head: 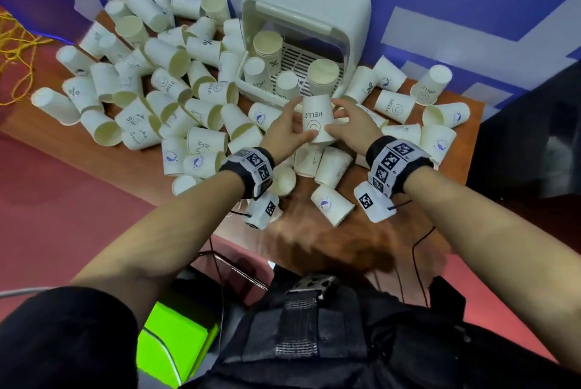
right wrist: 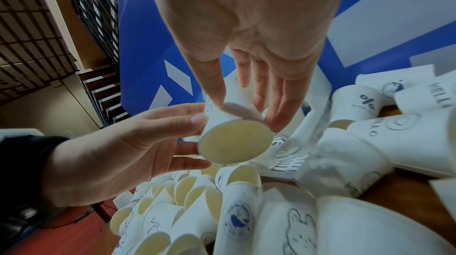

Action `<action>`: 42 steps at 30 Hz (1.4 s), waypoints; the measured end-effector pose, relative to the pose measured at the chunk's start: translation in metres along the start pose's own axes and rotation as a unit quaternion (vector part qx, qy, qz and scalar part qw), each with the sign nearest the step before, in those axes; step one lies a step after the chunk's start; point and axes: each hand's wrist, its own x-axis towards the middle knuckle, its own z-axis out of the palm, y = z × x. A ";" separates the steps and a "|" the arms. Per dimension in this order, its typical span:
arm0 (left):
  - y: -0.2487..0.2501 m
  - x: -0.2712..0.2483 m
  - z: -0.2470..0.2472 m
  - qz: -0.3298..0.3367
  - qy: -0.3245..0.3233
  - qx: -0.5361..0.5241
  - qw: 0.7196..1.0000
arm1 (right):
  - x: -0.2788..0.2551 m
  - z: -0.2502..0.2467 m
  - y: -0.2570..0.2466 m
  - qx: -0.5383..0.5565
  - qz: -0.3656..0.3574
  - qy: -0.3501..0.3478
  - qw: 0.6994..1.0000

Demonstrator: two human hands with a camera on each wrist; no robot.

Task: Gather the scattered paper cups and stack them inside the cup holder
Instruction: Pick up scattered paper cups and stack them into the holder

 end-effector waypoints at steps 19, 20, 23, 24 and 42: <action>-0.024 0.113 -0.132 0.066 0.060 0.037 0.995 | 0.132 0.058 -0.100 0.060 -0.072 -0.031 0.995; -0.029 0.118 -0.135 0.071 0.063 0.048 0.994 | 0.136 0.060 -0.102 0.057 -0.071 -0.035 0.995; -0.040 0.131 -0.143 0.076 0.065 0.080 0.992 | 0.151 0.068 -0.105 0.042 -0.066 -0.042 0.996; -0.045 0.134 -0.144 0.076 0.068 0.089 0.991 | 0.154 0.070 -0.105 0.033 -0.065 -0.045 0.996; -0.089 0.162 -0.137 0.060 0.026 0.175 0.982 | 0.183 0.092 -0.082 -0.031 -0.016 -0.099 0.994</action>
